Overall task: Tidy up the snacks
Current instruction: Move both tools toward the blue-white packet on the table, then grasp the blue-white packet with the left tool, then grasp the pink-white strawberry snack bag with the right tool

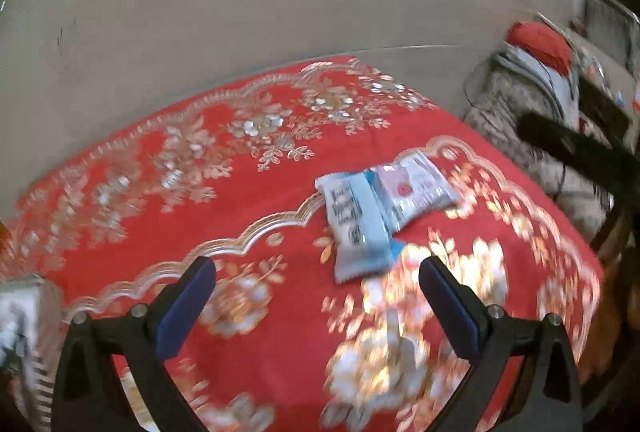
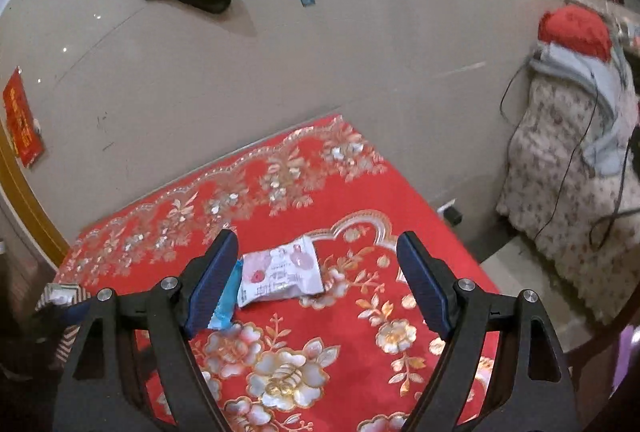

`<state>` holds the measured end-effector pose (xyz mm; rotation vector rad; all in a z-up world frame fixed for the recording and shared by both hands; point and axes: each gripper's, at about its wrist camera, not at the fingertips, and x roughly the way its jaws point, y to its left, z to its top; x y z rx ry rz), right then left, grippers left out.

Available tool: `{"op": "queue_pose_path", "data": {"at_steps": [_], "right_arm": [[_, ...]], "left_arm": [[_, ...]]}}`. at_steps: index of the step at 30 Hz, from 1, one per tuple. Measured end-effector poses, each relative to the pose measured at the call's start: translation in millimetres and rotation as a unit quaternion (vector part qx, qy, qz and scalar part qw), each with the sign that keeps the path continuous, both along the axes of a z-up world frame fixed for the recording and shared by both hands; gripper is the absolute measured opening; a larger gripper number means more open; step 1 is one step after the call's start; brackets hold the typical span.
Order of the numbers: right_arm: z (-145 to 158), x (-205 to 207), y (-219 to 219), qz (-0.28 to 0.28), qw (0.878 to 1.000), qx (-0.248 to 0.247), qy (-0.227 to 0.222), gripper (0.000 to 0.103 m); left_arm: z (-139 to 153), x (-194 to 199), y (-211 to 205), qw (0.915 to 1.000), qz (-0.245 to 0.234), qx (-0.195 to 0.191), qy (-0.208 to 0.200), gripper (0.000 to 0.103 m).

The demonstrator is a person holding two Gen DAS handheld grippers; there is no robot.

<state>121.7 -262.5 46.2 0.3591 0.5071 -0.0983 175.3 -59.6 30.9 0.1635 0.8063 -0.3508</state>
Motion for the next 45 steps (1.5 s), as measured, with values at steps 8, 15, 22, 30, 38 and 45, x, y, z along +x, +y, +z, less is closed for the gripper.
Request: {"op": "queue_pose_path", "data": {"at_steps": [8, 15, 22, 30, 38, 45], "right_arm": [[-6, 2, 4, 0.017, 1.000, 0.012, 0.002, 0.082], [1, -8, -5, 0.017, 0.999, 0.048, -0.013, 0.082], [-5, -7, -2, 0.018, 0.999, 0.038, 0.000, 0.082], [-8, -6, -9, 0.013, 0.999, 0.037, 0.004, 0.082], [-24, 5, -1, 0.066, 0.997, 0.039, 0.014, 0.082], [-25, 17, 43, 0.116, 0.990, -0.066, 0.045, 0.082]], "left_arm": [[-13, 29, -25, 0.9992, 0.016, 0.036, 0.002, 0.102], [-30, 54, -36, 0.9945, 0.034, 0.095, 0.025, 0.102], [-25, 54, -33, 0.9955, 0.044, 0.076, 0.034, 0.035], [-25, 31, -16, 0.9958, 0.038, 0.079, 0.027, 0.030], [-25, -67, 48, 0.9962, 0.003, 0.087, 0.004, 0.029], [-26, -113, 78, 0.9978, -0.017, 0.064, 0.000, 0.029]]}}
